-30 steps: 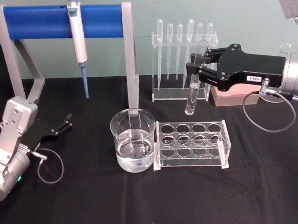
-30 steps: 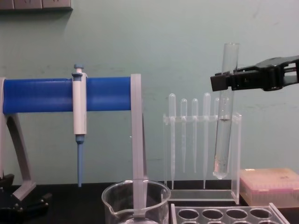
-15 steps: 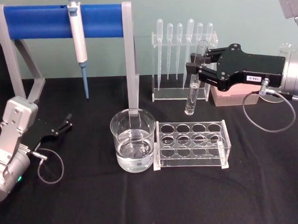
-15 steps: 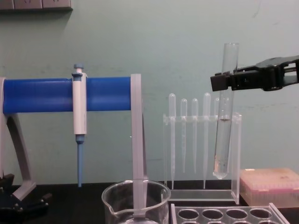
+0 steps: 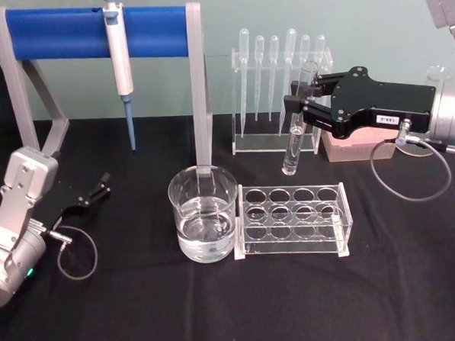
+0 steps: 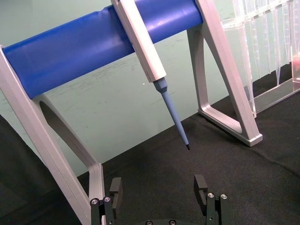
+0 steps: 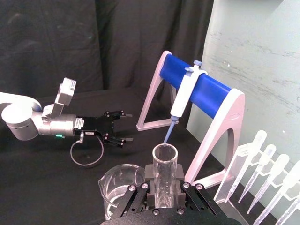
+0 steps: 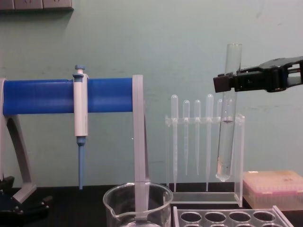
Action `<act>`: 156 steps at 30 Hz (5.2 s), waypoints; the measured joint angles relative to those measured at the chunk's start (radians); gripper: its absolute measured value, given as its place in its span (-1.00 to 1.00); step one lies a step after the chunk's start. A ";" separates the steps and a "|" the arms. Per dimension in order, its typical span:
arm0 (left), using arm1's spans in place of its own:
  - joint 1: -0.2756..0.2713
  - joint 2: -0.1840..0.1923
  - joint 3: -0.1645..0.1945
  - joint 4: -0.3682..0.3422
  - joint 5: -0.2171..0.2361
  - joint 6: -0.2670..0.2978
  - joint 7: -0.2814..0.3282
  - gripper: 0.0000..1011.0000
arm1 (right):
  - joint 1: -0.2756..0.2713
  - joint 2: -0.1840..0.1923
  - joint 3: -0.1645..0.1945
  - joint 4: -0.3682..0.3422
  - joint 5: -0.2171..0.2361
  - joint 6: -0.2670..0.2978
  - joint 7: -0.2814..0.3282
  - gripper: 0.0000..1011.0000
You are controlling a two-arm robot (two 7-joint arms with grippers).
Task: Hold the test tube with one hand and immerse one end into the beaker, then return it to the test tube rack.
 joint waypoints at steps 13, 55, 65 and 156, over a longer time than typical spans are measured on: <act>0.000 0.000 0.000 0.000 0.000 0.000 0.000 0.98 | 0.000 0.000 0.000 0.000 0.000 0.000 0.000 -0.54; 0.000 0.000 0.000 0.000 0.000 0.000 0.000 0.98 | 0.220 -0.172 -0.180 0.121 0.016 0.029 0.087 -0.54; 0.000 0.000 0.000 0.000 0.000 0.000 0.000 0.98 | 0.228 -0.203 -0.232 0.185 0.004 0.012 0.099 -0.54; 0.000 0.000 0.000 0.000 0.000 0.000 0.000 0.98 | 0.121 -0.328 -0.246 0.386 -0.174 -0.139 0.125 -0.54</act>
